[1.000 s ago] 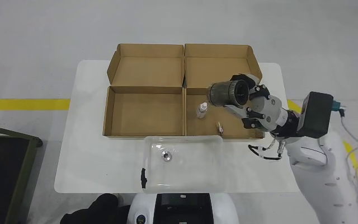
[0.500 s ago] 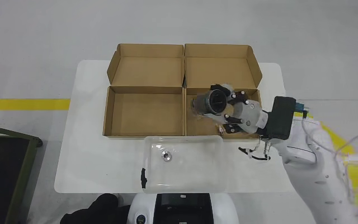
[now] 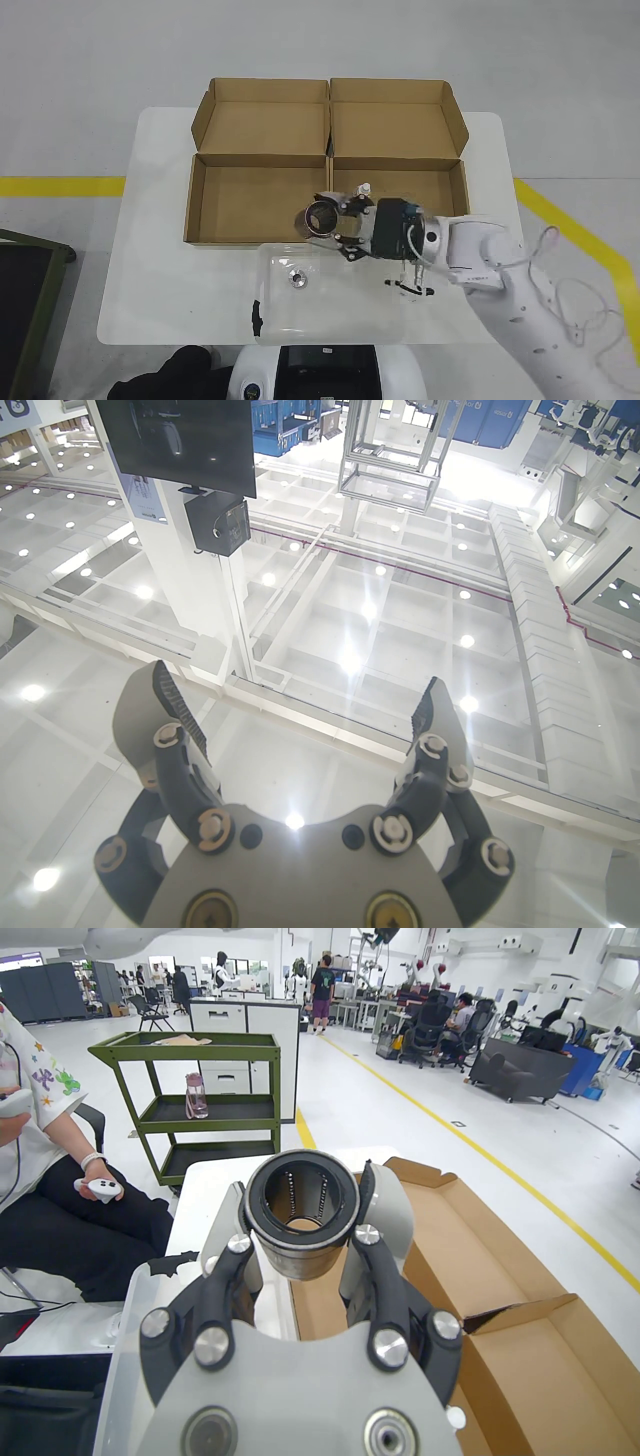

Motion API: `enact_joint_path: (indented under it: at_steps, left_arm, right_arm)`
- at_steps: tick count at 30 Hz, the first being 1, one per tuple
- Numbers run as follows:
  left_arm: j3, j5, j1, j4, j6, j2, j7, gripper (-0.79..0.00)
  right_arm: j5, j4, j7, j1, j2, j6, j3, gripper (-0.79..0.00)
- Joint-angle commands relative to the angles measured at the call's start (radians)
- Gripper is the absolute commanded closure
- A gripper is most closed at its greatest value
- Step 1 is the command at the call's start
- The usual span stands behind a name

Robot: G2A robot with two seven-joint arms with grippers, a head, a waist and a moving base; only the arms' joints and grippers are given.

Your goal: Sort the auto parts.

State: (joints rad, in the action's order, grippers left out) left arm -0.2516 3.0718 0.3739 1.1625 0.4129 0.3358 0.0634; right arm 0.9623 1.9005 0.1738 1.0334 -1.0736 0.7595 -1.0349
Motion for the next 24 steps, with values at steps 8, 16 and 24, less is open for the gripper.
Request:
enact_joint_path:
  at_steps: [8, 16, 24]
  left_arm:
    - [0.0, 0.0, 0.0, 0.0, 0.0, 0.0, 0.0, -0.785]
    - [0.0, 0.0, 0.0, 0.0, 0.0, 0.0, 0.0, -0.785]
    - [0.0, 0.0, 0.0, 0.0, 0.0, 0.0, 0.0, -0.785]
  right_arm:
    - [0.074, -0.101, 0.062, -0.092, -0.035, -0.076, 0.128, 0.0]
    - [0.101, -0.201, 0.092, -0.181, -0.077, -0.144, 0.23, 0.0]
    - [0.117, -0.309, 0.11, -0.279, -0.131, -0.202, 0.333, 0.0]
